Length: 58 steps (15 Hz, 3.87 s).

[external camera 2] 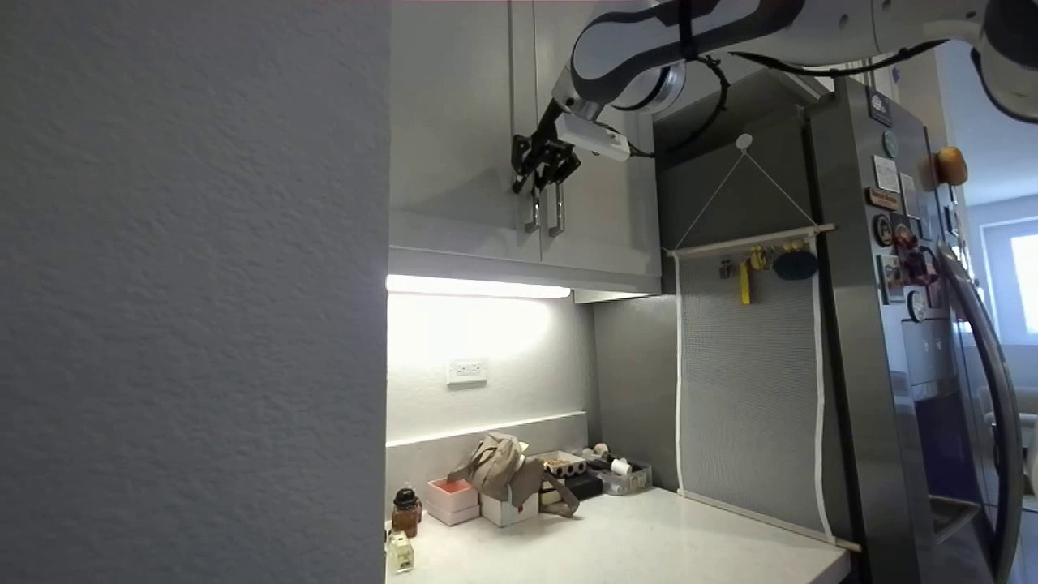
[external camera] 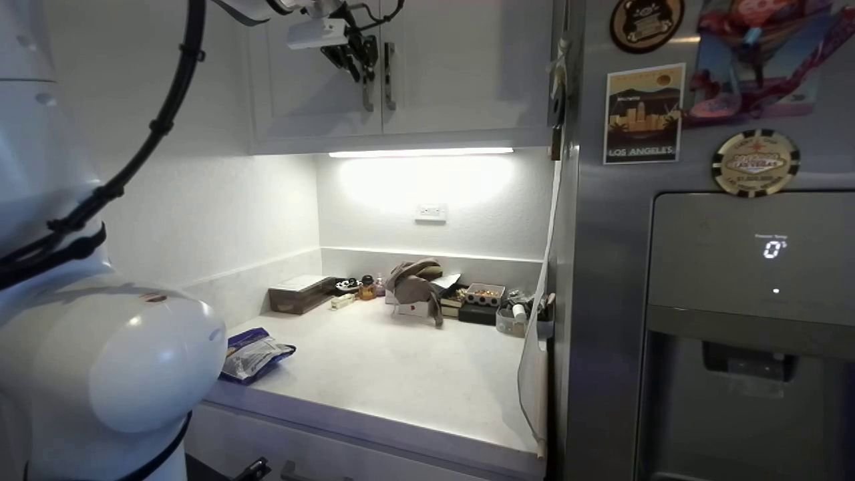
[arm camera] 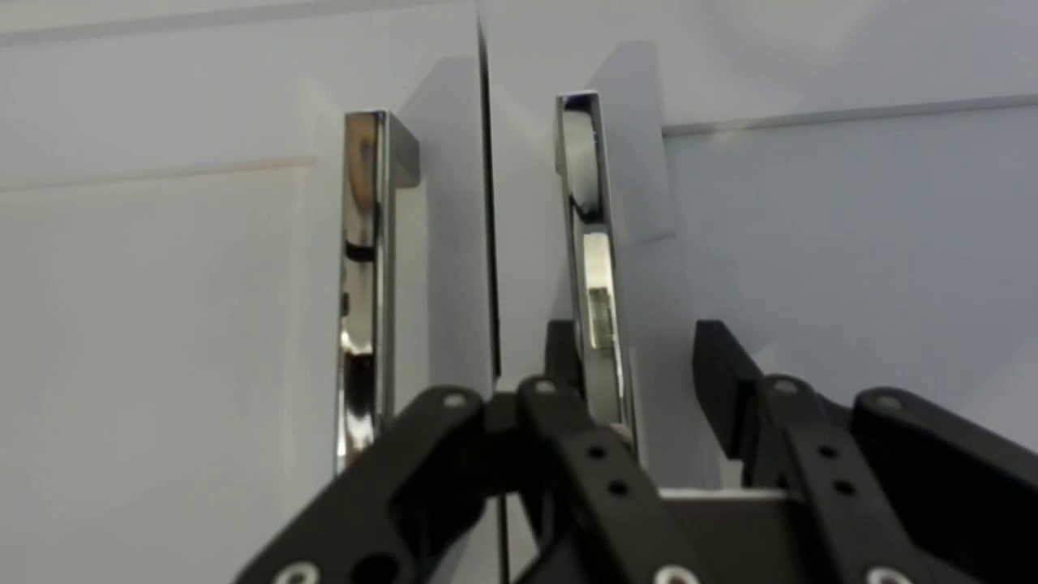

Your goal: Open the left and right door of the upper cabinet

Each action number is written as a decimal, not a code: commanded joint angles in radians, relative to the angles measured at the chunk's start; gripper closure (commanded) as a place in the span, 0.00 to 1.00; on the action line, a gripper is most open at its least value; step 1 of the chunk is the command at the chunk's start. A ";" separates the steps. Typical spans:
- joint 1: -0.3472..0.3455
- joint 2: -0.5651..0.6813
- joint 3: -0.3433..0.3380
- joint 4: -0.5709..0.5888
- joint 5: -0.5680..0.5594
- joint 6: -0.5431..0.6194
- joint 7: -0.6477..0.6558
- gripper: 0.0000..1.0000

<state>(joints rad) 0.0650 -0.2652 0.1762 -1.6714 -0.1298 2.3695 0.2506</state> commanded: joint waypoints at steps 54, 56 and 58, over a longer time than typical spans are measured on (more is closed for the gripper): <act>0.133 -0.129 0.251 0.251 0.090 -0.883 0.090 0.96; 0.126 -0.126 0.282 0.261 0.073 -0.895 0.145 0.96; 0.120 -0.123 0.307 0.272 0.059 -0.909 0.195 0.96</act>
<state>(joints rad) 0.1657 -0.4665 0.4104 -1.5132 -0.0757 1.4432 0.4832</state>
